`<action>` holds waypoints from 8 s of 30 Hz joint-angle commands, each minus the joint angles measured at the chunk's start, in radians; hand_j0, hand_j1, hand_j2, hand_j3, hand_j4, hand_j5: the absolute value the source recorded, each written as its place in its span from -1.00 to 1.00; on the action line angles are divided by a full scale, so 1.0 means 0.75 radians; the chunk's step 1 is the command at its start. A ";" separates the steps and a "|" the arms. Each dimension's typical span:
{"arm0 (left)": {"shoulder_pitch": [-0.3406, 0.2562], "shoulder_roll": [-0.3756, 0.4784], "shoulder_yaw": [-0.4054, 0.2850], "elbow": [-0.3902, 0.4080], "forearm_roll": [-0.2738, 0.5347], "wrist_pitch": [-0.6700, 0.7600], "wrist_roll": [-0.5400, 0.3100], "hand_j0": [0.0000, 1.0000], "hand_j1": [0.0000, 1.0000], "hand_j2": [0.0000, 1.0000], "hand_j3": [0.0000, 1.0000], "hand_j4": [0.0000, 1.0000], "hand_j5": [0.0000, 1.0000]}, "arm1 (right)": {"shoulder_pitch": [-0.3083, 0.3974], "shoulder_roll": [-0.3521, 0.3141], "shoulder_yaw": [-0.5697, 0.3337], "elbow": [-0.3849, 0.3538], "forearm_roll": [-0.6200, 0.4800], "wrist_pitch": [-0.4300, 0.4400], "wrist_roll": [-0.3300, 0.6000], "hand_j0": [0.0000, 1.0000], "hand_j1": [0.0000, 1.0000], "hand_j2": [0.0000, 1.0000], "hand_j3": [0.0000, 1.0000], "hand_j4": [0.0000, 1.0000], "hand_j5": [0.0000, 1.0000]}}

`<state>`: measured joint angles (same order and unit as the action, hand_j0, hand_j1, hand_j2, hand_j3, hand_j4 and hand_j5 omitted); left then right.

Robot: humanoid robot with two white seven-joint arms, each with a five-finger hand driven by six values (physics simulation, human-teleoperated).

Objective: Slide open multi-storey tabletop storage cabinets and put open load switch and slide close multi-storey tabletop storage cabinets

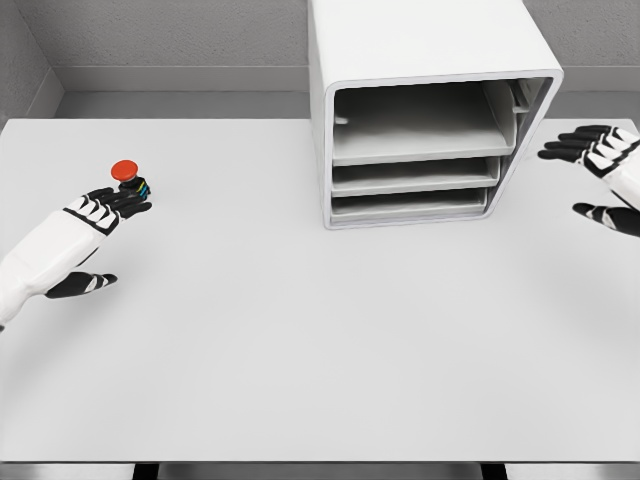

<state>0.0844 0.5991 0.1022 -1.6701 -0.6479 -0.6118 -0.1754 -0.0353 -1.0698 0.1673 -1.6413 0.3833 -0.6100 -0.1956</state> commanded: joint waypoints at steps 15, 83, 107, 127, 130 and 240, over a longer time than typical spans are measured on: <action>-0.247 -0.101 0.034 0.042 0.001 0.001 -0.562 1.00 1.00 1.00 1.00 1.00 1.00 | 0.088 -0.057 0.002 -0.088 0.025 -0.001 0.036 0.62 0.62 0.62 0.62 0.62 0.62; -1.035 -0.097 -0.439 0.889 -0.181 0.001 -0.581 0.61 0.61 0.61 0.61 0.61 0.61 | -0.520 0.506 0.423 0.137 0.029 -0.001 0.318 0.85 0.85 0.85 0.85 0.85 0.85; -1.027 -0.089 -0.441 0.920 -0.181 0.001 -0.581 0.33 0.33 0.33 0.33 0.33 0.33 | -0.642 0.553 0.511 0.397 0.058 -0.001 0.324 0.89 0.89 0.89 0.89 0.89 0.89; -1.023 -0.087 -0.439 0.908 -0.169 0.001 -0.581 -0.20 -0.20 -0.20 -0.20 -0.20 -0.20 | -0.614 0.434 0.509 0.350 0.047 -0.001 0.398 0.96 0.96 0.96 0.96 0.96 0.96; -1.023 -0.087 -0.437 0.902 -0.165 0.001 -0.581 -0.21 -0.21 -0.21 -0.21 -0.21 -0.21 | -0.595 0.404 0.505 0.303 0.045 -0.001 0.396 0.96 0.96 0.96 0.96 0.96 0.96; -0.753 -0.281 -0.378 -0.174 0.136 0.001 -0.581 -0.22 -0.22 -0.22 -0.22 -0.22 -0.22 | 0.143 -0.016 -0.131 0.384 -0.186 -0.001 0.394 0.28 0.28 0.28 0.28 0.28 0.28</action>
<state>-0.4817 0.3953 -0.1813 -1.8006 -0.5520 -0.6140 -0.6116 0.0751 -1.0790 0.0706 -1.3545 0.2521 -0.6117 0.1031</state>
